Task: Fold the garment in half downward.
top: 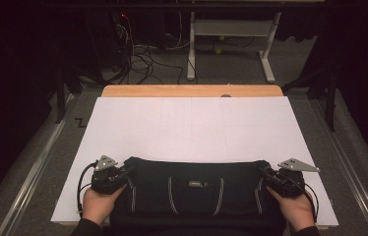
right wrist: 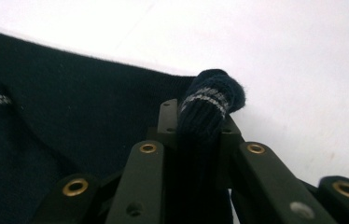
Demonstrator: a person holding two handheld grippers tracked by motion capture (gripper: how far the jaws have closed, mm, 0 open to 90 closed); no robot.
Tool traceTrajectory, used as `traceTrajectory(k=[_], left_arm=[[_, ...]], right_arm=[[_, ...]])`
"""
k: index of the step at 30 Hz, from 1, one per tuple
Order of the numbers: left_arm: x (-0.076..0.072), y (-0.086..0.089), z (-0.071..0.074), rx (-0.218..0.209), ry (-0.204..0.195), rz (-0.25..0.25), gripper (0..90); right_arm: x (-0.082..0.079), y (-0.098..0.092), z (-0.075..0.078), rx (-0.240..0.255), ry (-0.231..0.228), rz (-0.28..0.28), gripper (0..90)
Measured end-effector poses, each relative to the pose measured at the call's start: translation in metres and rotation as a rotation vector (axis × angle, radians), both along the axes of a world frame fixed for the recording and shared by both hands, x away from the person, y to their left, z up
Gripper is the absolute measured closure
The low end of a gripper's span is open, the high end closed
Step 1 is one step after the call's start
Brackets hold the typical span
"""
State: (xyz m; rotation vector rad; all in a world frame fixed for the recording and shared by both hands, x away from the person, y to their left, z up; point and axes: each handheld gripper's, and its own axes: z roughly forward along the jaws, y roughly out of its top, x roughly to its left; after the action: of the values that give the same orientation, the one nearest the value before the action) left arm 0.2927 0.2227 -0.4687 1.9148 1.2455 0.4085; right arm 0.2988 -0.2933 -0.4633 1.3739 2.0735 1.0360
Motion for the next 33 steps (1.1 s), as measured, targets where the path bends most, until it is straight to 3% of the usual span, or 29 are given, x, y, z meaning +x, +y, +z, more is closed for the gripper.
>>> traceTrajectory(k=[4, 9, 16, 21, 26, 33], left_arm=[[0.003, 0.001, 0.006, 0.023, -0.028, 0.000, 73.7], [0.010, 0.002, 0.018, -0.012, -0.053, -0.001, 74.5], [0.023, -0.003, 0.037, 0.024, -0.109, 0.002, 74.6], [0.038, 0.003, 0.042, -0.032, -0.103, 0.016, 74.5], [0.054, 0.002, 0.045, -0.006, -0.102, 0.017, 74.4], [0.074, -0.001, 0.051, 0.015, -0.118, 0.040, 74.4]], right_arm=[[0.001, 0.000, 0.007, 0.000, -0.046, 0.006, 79.8], [0.005, -0.004, 0.016, 0.042, -0.067, 0.018, 80.1], [0.017, -0.006, 0.029, 0.032, -0.133, -0.002, 80.2], [0.028, -0.002, 0.039, 0.021, -0.184, -0.017, 80.1], [0.043, 0.005, 0.044, -0.028, -0.219, -0.030, 80.1], [0.066, 0.006, 0.044, 0.002, -0.210, -0.085, 80.1]])
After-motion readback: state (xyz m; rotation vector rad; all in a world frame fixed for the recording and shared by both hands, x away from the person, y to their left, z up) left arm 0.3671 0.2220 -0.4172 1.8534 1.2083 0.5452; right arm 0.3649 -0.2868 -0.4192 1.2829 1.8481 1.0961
